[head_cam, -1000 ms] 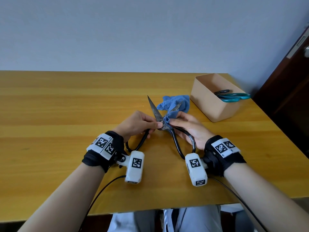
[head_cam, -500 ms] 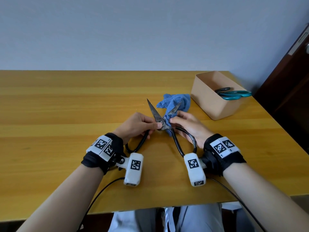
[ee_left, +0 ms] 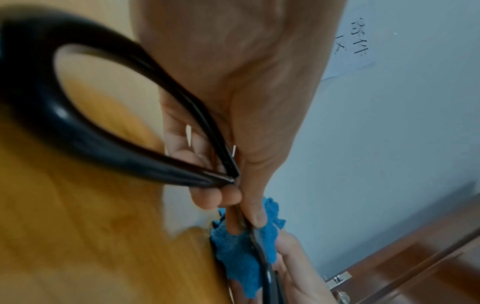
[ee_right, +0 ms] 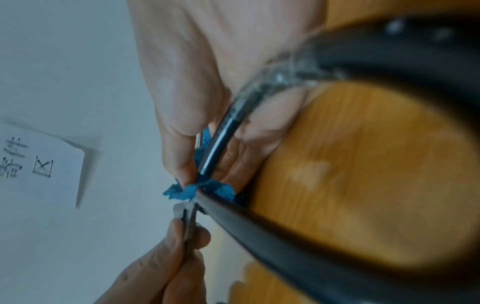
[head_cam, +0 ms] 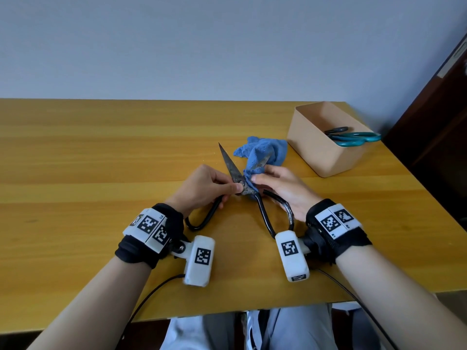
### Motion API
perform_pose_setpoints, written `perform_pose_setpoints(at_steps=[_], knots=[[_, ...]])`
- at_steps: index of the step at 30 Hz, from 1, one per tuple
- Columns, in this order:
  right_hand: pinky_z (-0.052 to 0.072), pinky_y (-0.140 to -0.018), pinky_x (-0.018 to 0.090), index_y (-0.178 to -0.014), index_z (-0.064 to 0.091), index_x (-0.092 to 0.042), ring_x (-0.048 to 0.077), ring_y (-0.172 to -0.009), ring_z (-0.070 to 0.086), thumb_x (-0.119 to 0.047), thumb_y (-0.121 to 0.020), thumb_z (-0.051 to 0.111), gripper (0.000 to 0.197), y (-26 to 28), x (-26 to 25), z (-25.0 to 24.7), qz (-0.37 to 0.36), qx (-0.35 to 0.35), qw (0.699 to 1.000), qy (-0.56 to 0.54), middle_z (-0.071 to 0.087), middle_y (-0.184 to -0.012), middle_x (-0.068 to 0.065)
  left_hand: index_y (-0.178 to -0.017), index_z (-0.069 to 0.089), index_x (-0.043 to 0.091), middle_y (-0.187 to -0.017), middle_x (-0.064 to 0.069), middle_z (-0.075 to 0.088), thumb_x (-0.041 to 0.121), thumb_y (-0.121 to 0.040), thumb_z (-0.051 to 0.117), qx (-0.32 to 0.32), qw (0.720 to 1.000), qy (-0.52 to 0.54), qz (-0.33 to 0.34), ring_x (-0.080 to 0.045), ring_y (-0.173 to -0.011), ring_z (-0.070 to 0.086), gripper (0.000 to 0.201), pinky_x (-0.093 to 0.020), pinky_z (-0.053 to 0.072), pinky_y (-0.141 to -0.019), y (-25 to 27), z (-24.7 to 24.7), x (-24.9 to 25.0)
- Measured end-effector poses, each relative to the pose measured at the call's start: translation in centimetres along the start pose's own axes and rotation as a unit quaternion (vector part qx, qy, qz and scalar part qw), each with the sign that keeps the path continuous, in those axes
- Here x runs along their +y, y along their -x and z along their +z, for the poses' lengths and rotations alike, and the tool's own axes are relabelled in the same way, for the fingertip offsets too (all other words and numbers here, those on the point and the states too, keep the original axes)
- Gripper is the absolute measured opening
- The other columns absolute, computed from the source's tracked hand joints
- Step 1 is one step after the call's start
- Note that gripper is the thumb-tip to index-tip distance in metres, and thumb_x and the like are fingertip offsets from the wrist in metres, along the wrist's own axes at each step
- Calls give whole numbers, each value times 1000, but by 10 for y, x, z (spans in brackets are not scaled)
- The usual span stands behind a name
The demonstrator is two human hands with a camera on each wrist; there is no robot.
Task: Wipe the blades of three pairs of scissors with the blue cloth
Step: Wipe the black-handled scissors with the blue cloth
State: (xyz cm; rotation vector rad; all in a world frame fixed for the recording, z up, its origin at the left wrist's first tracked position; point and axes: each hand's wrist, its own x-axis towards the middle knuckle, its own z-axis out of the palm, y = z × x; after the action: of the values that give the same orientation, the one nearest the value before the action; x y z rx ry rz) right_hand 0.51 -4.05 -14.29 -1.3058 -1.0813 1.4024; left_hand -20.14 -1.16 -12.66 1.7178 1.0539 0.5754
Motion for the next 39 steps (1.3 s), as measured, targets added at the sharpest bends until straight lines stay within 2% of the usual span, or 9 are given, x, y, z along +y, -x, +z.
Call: perform_pose_setpoints(at_steps=[8, 13, 17, 20, 22, 27, 31, 35, 39], knots=[[57, -84, 29, -118, 64, -2, 21, -93, 69, -4, -96, 58, 23, 9, -5, 0, -10, -26, 998, -54, 71, -105, 14, -67, 70, -2, -59, -13, 64, 35, -89, 75, 4, 999, -38, 21, -24, -56, 51, 43, -31, 42, -62, -1, -7, 13], [51, -96, 44, -124, 64, -3, 29, -104, 65, -11, -95, 62, 30, 9, -3, 4, -8, -14, 999, -32, 66, -124, 23, -59, 67, 7, -52, -1, 62, 32, -86, 79, -13, 996, -89, 17, -13, -49, 53, 38, -16, 43, -56, -6, -11, 20], [52, -92, 40, -123, 64, -4, 27, -102, 66, -10, -97, 59, 28, 8, -2, 5, -7, 10, 999, -51, 68, -122, 21, -73, 73, 7, -58, 5, 64, 25, -76, 88, -23, 993, -117, 9, -5, -51, 54, 24, -12, 41, -54, -9, -13, 27], [54, -89, 35, -117, 67, -7, 26, -98, 67, -10, -98, 57, 22, 7, -4, 5, -10, 22, 996, -85, 71, -114, 17, -84, 71, 15, -79, 10, 65, 29, -68, 92, 68, 986, -148, 21, 1, -66, 56, 30, -14, 38, -58, -12, -13, 32], [54, -84, 32, -115, 68, -10, 24, -95, 67, -11, -98, 56, 20, 5, -6, 6, -15, 29, 995, -96, 71, -109, 13, -84, 64, 20, -89, 8, 60, 37, -64, 93, 164, 968, -189, 35, -10, -80, 53, 39, -26, 38, -67, -14, -14, 32], [51, -81, 33, -116, 68, -9, 27, -99, 63, -14, -98, 58, 21, -8, -11, 16, -26, 54, 992, -111, 70, -110, 13, -73, 59, 27, -84, 9, 53, 52, -67, 86, 302, 910, -280, 48, -18, -95, 41, 37, -34, 27, -77, -15, -15, 32], [53, -75, 27, -111, 69, -11, 19, -88, 66, -13, -98, 57, 18, -20, -18, 20, -38, 65, 990, -120, 72, -103, 9, -60, 59, 28, -58, 14, 53, 53, -69, 85, 305, 926, -217, 45, -12, -64, 52, 37, -37, 42, -70, -24, -26, 28], [54, -71, 26, -101, 68, -11, 16, -76, 70, -10, -98, 56, 12, -35, -36, 22, -62, 78, 987, -124, 75, -85, 3, -75, 73, 28, -76, 12, 68, 63, -71, 80, 291, 927, -232, 48, -11, -79, 61, 36, -43, 53, -79, -35, -35, 36], [52, -76, 31, -95, 68, -13, 15, -73, 68, -11, -96, 59, 10, -49, -56, 23, -86, 108, 983, -125, 74, -79, 1, -90, 74, 19, -87, 5, 71, 66, -67, 80, 213, 950, -227, 34, -10, -79, 63, 52, -30, 52, -68, -47, -44, 56]])
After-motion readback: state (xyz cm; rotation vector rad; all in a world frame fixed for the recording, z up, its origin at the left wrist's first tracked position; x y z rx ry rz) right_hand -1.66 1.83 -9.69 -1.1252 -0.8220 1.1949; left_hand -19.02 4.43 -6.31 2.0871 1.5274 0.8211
